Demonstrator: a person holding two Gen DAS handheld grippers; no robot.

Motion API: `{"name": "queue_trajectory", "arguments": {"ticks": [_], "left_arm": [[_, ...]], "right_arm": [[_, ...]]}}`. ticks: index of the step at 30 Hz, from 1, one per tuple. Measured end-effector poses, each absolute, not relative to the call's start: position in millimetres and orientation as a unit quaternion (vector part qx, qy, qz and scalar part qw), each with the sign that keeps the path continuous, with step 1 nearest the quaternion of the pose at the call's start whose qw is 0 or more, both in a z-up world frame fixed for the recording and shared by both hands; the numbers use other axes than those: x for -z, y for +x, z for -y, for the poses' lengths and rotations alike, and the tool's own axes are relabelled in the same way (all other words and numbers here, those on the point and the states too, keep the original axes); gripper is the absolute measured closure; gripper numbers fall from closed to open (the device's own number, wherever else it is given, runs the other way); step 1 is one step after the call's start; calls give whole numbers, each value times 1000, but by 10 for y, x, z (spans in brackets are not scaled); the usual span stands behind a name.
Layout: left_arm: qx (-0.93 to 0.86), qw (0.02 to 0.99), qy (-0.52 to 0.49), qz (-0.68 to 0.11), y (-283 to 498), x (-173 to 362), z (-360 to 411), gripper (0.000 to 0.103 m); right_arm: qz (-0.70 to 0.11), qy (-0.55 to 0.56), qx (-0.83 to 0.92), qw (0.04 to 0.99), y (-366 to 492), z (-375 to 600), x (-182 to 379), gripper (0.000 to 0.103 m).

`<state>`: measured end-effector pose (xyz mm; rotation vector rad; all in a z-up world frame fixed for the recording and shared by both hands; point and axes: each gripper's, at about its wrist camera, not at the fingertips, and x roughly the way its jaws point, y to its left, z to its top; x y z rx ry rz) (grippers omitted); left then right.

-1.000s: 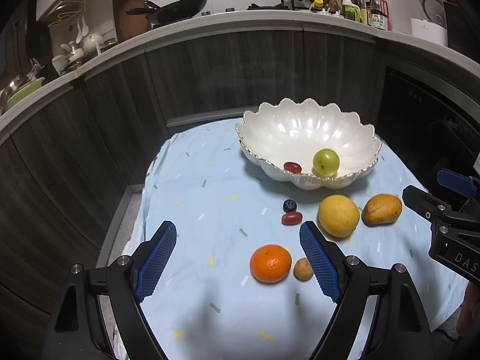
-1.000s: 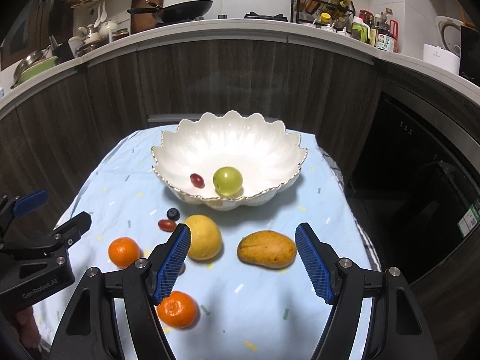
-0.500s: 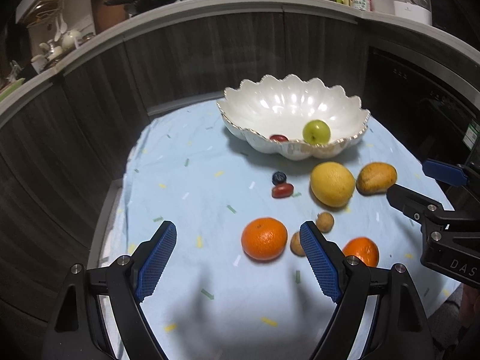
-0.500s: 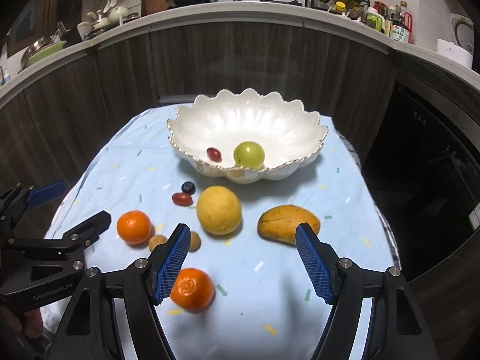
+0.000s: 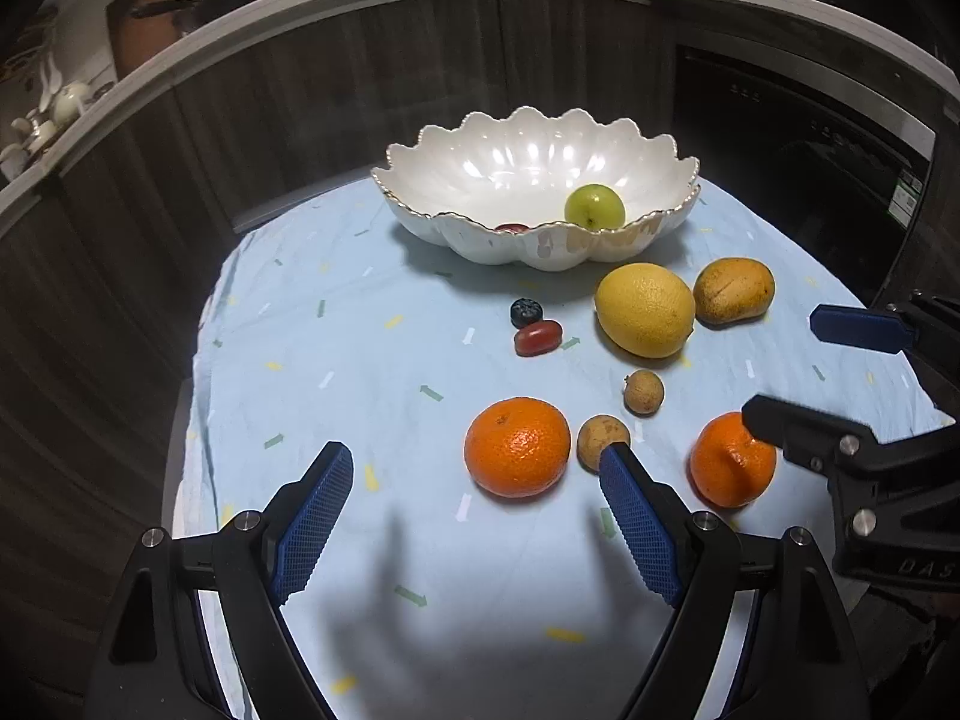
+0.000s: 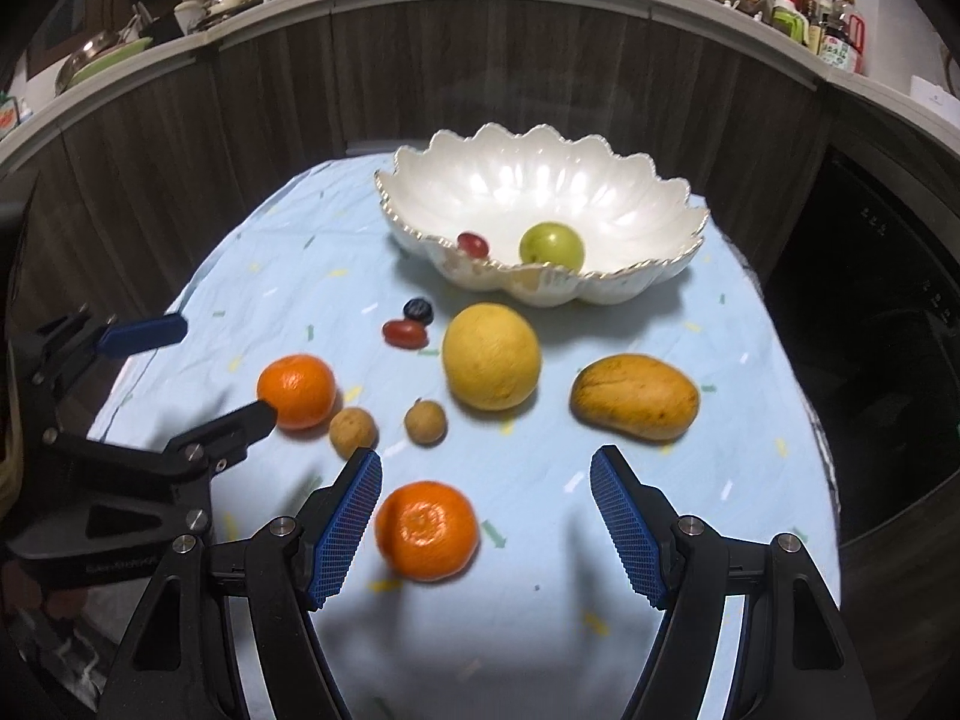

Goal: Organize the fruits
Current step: 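Grasp a mandarin orange with the right gripper while the left grasps another mandarin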

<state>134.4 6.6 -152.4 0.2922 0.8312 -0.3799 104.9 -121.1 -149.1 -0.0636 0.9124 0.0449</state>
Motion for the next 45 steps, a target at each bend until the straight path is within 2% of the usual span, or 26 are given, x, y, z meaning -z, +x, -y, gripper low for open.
{"name": "queue_trajectory", "arguments": {"ticks": [17,23,26,28,31,34,39,40,42,45], "left_arm": [[243,866,173,-401,1506,1755,-10,19],[251,861,169,-408,1572,1846,11,24],[254,860,165,-410,1589,1874,26,26],[256,861,159,-410,1601,1879,28,27],[260,862,149,-409,1616,1875,23,32],[262,860,147,-412,1633,1894,27,42],[269,860,137,-412,1652,1904,6,45],[271,859,136,-412,1653,1905,8,46],[280,856,133,-414,1642,1902,16,56],[282,855,137,-413,1623,1895,34,57]], "right_arm": [[-487,-34,-38,872,1139,1068,1765,30],[-502,-29,-42,864,1187,1073,1872,31],[-506,-24,-43,861,1198,1079,1909,33],[-509,-20,-45,859,1202,1086,1929,38],[-516,-13,-47,855,1220,1099,1968,45],[-516,-8,-52,855,1223,1102,1988,47],[-517,-12,-64,854,1218,1065,1987,56],[-516,-12,-63,854,1217,1063,1988,56],[-516,-12,-64,854,1221,1066,1987,56],[-515,-10,-64,855,1215,1071,1984,57]]}}
